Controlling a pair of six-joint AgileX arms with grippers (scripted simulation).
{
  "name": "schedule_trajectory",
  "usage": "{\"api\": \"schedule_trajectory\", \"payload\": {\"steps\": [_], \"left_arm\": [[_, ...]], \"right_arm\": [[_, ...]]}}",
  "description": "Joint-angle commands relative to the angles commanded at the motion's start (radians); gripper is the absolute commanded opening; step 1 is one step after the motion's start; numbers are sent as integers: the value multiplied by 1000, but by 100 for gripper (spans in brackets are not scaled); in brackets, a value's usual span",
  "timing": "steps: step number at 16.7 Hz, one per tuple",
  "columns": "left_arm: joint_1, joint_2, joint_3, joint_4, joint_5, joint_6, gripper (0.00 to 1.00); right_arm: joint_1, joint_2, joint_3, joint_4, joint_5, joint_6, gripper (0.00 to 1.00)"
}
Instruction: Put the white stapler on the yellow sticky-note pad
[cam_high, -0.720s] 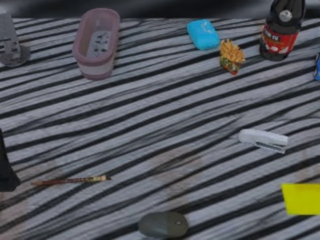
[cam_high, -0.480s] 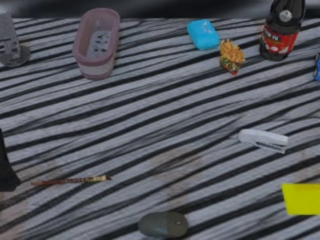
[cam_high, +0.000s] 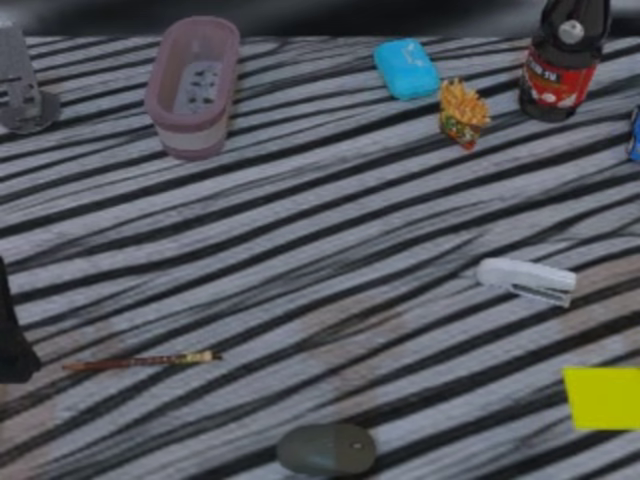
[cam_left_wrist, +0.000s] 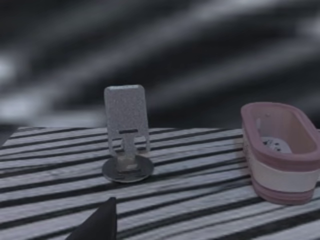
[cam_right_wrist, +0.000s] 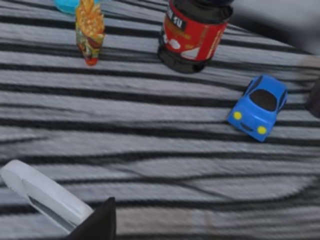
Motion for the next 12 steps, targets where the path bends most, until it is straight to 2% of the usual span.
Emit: {"api": "schedule_trajectory", "payload": {"steps": [7, 12], "left_arm": [[0, 0, 0, 0, 0, 0, 100], [0, 0, 0, 0, 0, 0, 100]], "right_arm": [[124, 775, 580, -455, 6, -322, 100], [197, 1178, 925, -713, 4, -505, 100]]}}
